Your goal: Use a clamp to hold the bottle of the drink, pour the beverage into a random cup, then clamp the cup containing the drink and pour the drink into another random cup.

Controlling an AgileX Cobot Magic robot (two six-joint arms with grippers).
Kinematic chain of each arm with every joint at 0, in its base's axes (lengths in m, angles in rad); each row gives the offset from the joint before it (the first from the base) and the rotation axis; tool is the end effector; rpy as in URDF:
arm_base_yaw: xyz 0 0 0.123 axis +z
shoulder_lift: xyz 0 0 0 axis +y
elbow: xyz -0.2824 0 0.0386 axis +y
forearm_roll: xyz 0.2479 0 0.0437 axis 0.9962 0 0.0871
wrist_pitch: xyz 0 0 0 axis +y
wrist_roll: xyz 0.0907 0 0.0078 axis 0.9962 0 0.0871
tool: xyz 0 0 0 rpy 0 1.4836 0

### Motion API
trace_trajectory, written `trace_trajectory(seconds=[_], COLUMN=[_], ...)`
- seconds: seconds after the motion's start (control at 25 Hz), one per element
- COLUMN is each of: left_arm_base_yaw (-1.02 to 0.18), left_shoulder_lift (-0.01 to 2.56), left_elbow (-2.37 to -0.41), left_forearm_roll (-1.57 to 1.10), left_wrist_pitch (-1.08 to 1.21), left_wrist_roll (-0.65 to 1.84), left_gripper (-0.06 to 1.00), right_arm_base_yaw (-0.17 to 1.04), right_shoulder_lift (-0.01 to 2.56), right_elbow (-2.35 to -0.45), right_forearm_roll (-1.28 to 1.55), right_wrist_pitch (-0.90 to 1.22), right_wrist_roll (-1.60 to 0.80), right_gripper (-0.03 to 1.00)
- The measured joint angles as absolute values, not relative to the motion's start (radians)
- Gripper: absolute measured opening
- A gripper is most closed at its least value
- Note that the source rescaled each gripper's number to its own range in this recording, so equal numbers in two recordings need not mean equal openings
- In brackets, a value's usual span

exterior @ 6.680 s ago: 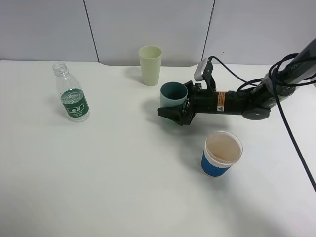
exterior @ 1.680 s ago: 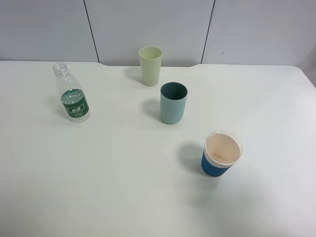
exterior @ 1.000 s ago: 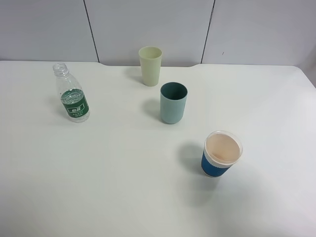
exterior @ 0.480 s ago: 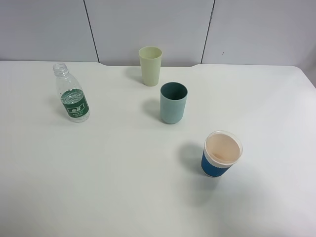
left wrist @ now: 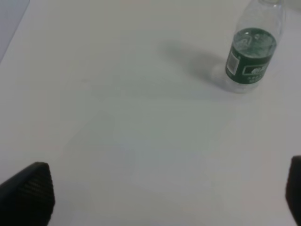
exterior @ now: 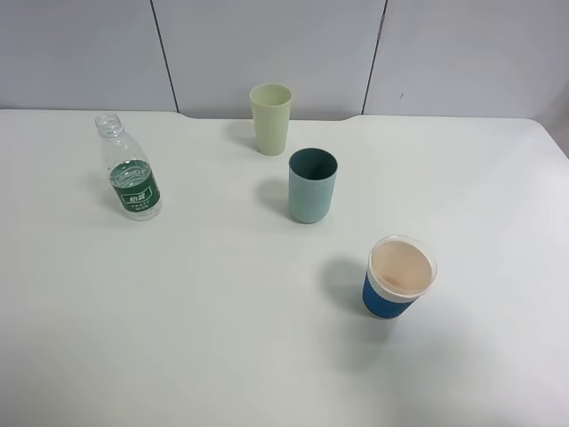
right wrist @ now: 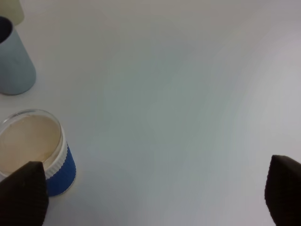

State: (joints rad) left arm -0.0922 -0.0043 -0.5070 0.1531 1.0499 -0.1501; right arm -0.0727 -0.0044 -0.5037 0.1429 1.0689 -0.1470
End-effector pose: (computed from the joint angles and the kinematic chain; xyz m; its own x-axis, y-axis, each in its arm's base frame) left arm -0.0053 0.0126 0.2807 -0.4266 -0.0336 -0.9038 -0.0590 0.9982 -0.0093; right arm -0.0059 0.0118 0.2782 -0.4466 -0.0449 -0.8936 -0.0740 0.9972 -0.0131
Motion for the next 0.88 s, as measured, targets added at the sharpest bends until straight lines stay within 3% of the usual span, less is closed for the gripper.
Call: trace_trajectory(seconds=[0.88], left_arm_base_yaw=[-0.092], left_shoulder_lift=[-0.004], left_elbow=[-0.507], left_forearm_roll=[0.153], left_wrist_pitch=[1.05], left_wrist_roll=[-0.15], left_gripper=[1.0], right_arm_base_yaw=[-0.091], right_shoulder_lift=[-0.004], right_elbow=[-0.504], right_forearm_roll=[-0.082], right_wrist_pitch=[1.067], right_wrist_roll=[0.075], right_gripper=[1.0])
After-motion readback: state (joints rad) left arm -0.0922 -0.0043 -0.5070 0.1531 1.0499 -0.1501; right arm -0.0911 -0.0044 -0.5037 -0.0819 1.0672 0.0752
